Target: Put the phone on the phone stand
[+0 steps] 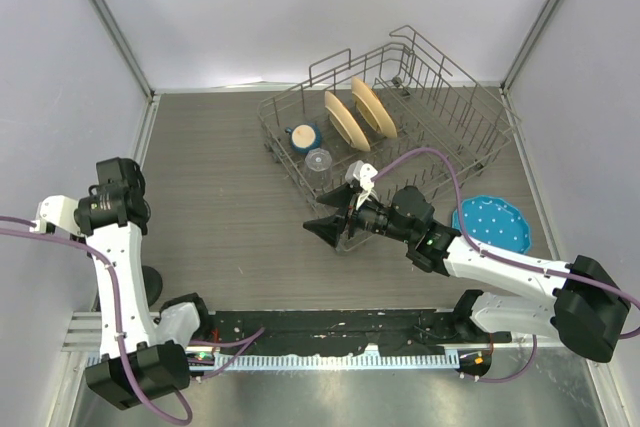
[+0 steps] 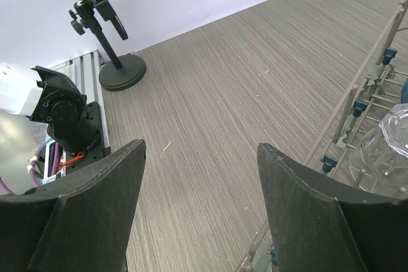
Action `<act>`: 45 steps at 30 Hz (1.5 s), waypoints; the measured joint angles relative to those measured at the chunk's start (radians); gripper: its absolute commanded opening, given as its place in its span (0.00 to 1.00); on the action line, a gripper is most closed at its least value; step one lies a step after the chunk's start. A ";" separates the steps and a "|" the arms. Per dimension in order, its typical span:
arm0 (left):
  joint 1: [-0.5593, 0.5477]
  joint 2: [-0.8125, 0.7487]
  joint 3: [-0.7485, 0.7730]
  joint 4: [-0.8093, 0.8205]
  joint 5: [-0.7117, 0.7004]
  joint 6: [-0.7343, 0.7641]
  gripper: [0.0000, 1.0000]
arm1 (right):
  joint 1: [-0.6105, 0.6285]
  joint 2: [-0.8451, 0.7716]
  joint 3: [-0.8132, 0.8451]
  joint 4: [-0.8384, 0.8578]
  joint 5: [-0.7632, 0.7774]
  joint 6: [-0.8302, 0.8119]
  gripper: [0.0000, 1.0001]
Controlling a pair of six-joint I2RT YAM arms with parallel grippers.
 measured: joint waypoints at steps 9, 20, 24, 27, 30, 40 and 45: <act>0.019 -0.015 -0.005 0.027 0.053 0.014 0.09 | 0.000 0.000 0.000 0.000 0.000 0.000 0.76; 0.034 -0.027 -0.003 0.005 0.108 0.046 0.91 | 0.000 0.000 0.000 0.000 0.000 0.000 0.76; 0.036 -0.047 0.008 -0.001 0.121 0.074 1.00 | 0.000 0.004 0.000 0.000 -0.003 0.000 0.76; 0.036 -0.066 0.027 -0.003 0.139 0.098 1.00 | 0.000 0.008 0.000 0.000 -0.006 0.000 0.76; 0.036 -0.091 0.056 -0.004 0.159 0.127 1.00 | 0.000 0.008 0.000 -0.001 -0.008 0.000 0.76; -0.018 -0.147 0.151 0.031 0.283 0.276 1.00 | 0.000 0.030 0.000 -0.010 0.016 0.002 0.76; -0.039 -0.154 0.159 0.082 0.437 0.315 1.00 | -0.005 0.025 0.000 -0.026 0.083 0.005 0.76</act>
